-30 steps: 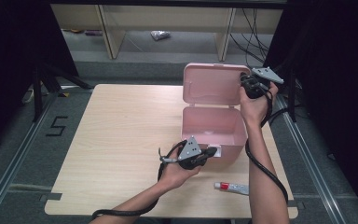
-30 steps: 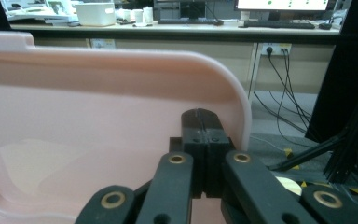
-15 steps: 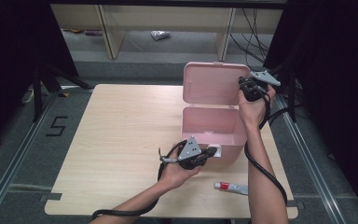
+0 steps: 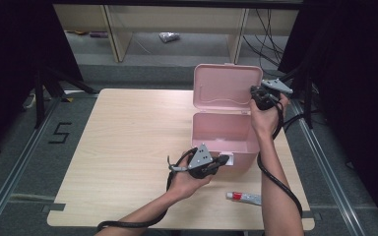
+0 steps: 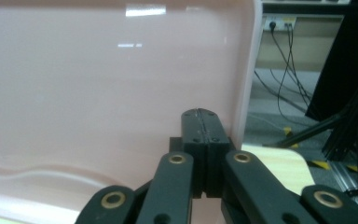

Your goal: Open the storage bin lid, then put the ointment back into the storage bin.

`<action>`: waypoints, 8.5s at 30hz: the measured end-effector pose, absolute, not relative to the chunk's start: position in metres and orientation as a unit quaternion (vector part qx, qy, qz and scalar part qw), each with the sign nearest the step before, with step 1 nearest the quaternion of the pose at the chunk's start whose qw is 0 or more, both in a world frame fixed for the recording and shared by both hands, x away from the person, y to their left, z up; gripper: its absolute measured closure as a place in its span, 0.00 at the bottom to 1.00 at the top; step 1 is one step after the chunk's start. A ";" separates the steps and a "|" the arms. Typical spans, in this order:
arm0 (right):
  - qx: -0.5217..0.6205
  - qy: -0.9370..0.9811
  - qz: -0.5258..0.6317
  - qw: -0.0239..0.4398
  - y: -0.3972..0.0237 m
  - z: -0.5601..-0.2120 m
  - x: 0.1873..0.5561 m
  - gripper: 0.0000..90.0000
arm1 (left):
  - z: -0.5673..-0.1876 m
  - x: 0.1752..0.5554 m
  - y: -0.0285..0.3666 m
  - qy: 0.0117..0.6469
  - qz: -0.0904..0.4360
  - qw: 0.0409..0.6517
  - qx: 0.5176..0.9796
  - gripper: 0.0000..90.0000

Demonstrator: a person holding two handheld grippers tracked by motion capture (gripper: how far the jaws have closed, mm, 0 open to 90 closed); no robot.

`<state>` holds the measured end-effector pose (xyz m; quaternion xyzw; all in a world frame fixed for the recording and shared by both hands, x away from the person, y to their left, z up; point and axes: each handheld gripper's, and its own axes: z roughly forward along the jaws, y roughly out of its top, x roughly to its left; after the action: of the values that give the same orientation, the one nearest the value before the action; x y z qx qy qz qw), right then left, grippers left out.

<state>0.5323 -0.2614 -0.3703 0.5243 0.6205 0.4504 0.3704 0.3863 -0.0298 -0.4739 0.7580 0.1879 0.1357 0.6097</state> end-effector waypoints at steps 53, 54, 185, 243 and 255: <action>0.495 0.713 0.430 0.249 -0.268 -0.374 0.440 0.89 | -0.471 0.386 -0.030 0.190 0.137 0.601 0.764 0.98; 0.493 0.713 0.433 0.248 -0.268 -0.375 0.437 0.88 | -0.470 0.386 -0.030 0.189 0.137 0.600 0.765 0.98; 0.327 0.916 0.220 0.075 -0.274 -0.425 0.355 0.66 | -0.426 0.388 0.138 0.351 0.189 0.603 0.691 0.48; 0.125 0.992 -0.023 0.003 -0.230 -0.471 0.356 0.77 | -0.430 0.389 0.136 0.350 0.184 0.599 0.696 0.48; 0.116 0.993 -0.019 0.000 -0.230 -0.471 0.360 0.79 | -0.431 0.389 0.136 0.352 0.183 0.599 0.696 0.48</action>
<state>0.3600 -0.2297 -0.4710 0.1157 0.9931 -0.0189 0.0005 0.3886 0.1363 -0.4311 0.6957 0.3517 0.1833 0.5989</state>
